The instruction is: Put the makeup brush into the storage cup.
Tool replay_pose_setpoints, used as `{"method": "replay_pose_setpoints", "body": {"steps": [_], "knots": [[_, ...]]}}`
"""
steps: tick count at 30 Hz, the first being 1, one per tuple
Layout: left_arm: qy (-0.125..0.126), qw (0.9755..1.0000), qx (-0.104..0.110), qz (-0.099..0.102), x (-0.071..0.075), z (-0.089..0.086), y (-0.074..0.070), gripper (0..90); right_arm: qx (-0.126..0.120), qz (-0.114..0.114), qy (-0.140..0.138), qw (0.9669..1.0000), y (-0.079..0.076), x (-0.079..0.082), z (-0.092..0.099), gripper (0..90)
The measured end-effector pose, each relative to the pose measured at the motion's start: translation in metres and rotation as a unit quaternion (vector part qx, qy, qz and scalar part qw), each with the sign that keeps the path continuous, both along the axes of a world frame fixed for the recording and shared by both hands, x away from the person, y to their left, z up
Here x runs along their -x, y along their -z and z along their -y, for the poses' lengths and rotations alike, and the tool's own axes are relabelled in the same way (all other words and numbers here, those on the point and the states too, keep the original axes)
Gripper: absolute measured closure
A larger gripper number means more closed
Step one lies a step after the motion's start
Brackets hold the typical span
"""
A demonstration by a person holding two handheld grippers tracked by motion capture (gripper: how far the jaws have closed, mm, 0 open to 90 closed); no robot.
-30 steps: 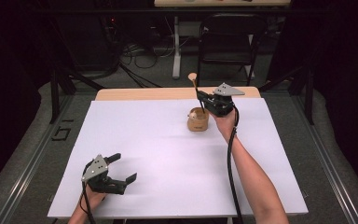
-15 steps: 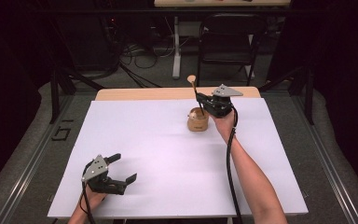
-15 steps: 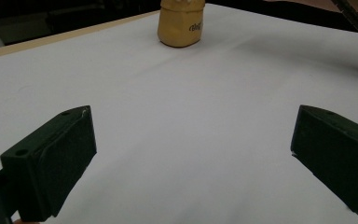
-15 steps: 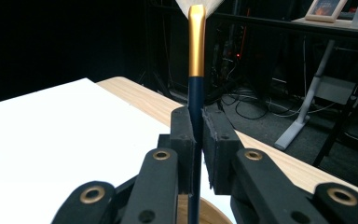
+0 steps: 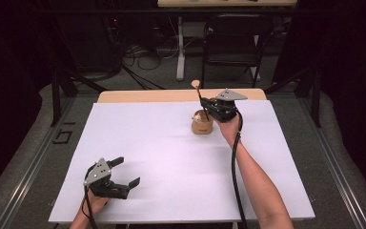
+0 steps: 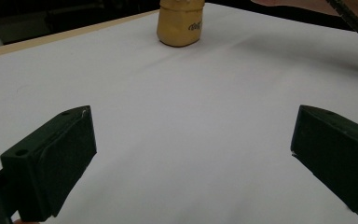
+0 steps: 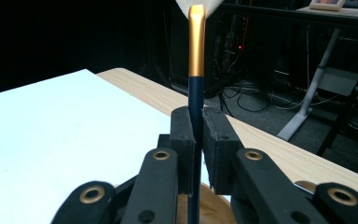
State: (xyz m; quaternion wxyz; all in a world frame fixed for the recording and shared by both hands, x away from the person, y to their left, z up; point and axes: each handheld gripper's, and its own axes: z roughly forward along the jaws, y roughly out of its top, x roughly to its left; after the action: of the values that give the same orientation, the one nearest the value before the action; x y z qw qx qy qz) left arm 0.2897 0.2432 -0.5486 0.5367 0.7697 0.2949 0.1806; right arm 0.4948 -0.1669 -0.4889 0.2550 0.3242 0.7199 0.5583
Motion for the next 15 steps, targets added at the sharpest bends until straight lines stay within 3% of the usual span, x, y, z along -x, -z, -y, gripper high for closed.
{"method": "replay_pose_setpoints", "body": {"steps": [15], "knots": [[0.002,1.0,0.001,0.0,-0.0001,0.0005,0.0001,0.0,0.003,-0.01,0.001,0.9999,0.0062,0.0003,0.002,82.7]]}}
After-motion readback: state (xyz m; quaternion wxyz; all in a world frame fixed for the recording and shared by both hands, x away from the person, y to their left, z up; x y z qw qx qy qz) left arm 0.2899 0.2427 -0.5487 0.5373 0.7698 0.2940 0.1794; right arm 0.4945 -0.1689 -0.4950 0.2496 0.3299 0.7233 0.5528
